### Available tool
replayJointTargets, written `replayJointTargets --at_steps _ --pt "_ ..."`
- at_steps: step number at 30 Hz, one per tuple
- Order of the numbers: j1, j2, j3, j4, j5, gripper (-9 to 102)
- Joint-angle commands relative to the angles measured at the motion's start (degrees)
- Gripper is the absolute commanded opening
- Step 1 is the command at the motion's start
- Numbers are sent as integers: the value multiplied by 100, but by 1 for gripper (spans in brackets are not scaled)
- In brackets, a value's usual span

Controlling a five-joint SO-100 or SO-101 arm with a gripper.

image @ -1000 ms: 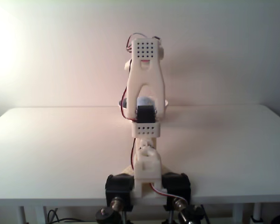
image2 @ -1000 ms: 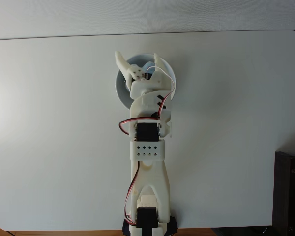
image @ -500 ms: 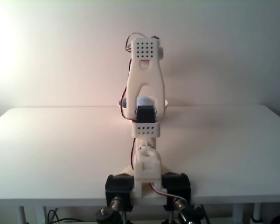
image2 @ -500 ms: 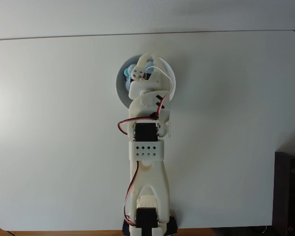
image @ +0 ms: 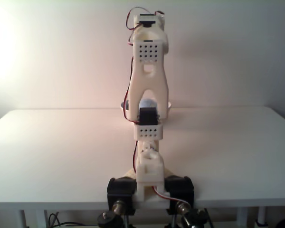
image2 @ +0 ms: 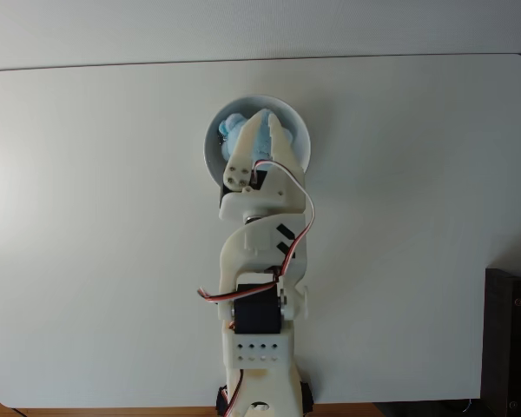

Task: Grasp a skyblue doll and put it into the bowl.

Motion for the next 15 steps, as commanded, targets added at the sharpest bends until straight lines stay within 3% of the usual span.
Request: replayJointTargets --at_steps 1,15 --pt "-53 1301 598 202 -44 2" --pt "-114 6688 4711 185 26 2"
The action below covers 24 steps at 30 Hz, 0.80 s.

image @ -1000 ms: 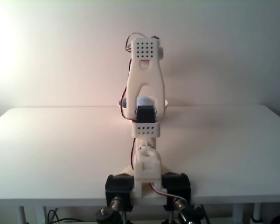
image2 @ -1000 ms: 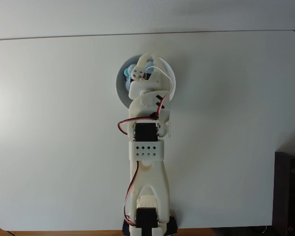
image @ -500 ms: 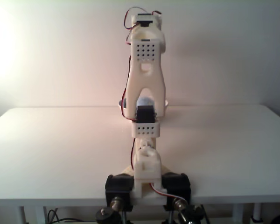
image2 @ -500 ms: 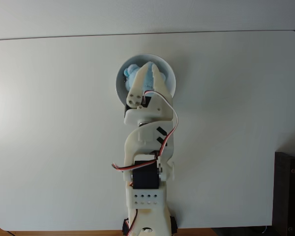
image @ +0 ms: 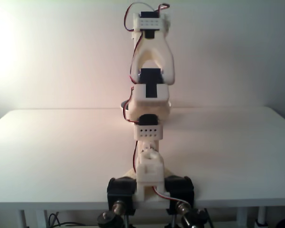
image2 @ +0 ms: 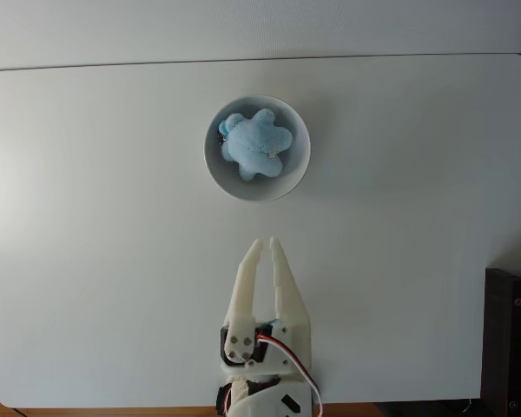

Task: Grasp a skyblue doll and put it into the bowl.

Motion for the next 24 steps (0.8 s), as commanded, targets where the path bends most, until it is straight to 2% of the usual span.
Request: replayJointTargets --at_steps 1,9,16,24 --pt "-158 1380 914 9 35 2" --pt "-589 4078 2716 26 35 2" --pt "-624 4052 3103 35 35 2" --pt "-624 4052 4324 35 44 2"
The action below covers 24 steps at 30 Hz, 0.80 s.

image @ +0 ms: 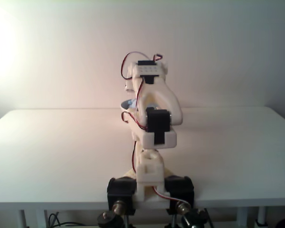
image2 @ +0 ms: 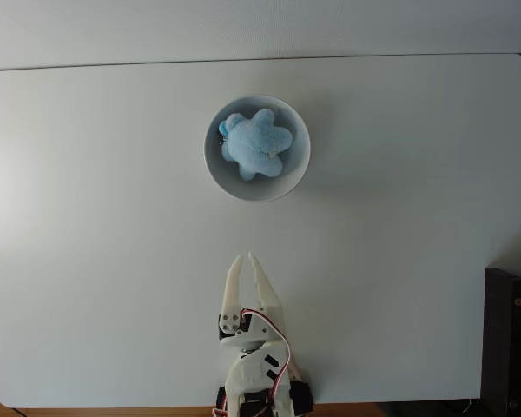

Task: Grasp a skyblue doll and put it into the bowl.

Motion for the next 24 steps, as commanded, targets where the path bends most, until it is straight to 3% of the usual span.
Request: replayJointTargets --at_steps 1,12,19,24 --pt "-26 1679 378 35 26 2" --pt "44 1661 1485 149 -62 2" --pt "62 1670 1485 1600 -53 2" --pt "70 1670 1485 2057 -53 2"
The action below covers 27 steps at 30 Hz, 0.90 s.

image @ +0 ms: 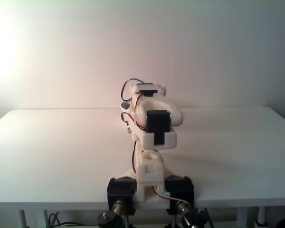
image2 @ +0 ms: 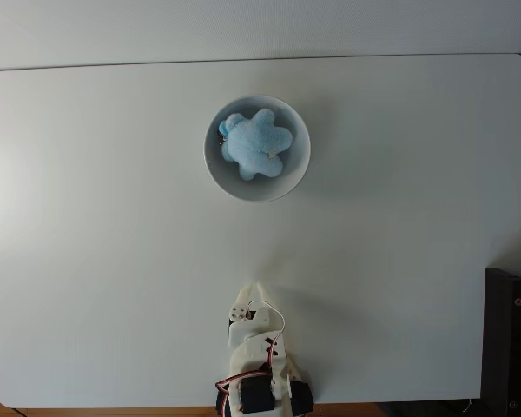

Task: Grasp a skyblue doll and put it into the bowl.

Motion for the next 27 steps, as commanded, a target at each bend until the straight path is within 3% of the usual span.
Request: replayJointTargets --at_steps 1,9,27 --pt "79 1635 -35 299 -53 2" --pt "369 1644 -44 1485 -53 2" --pt "334 1652 -44 1538 18 2"
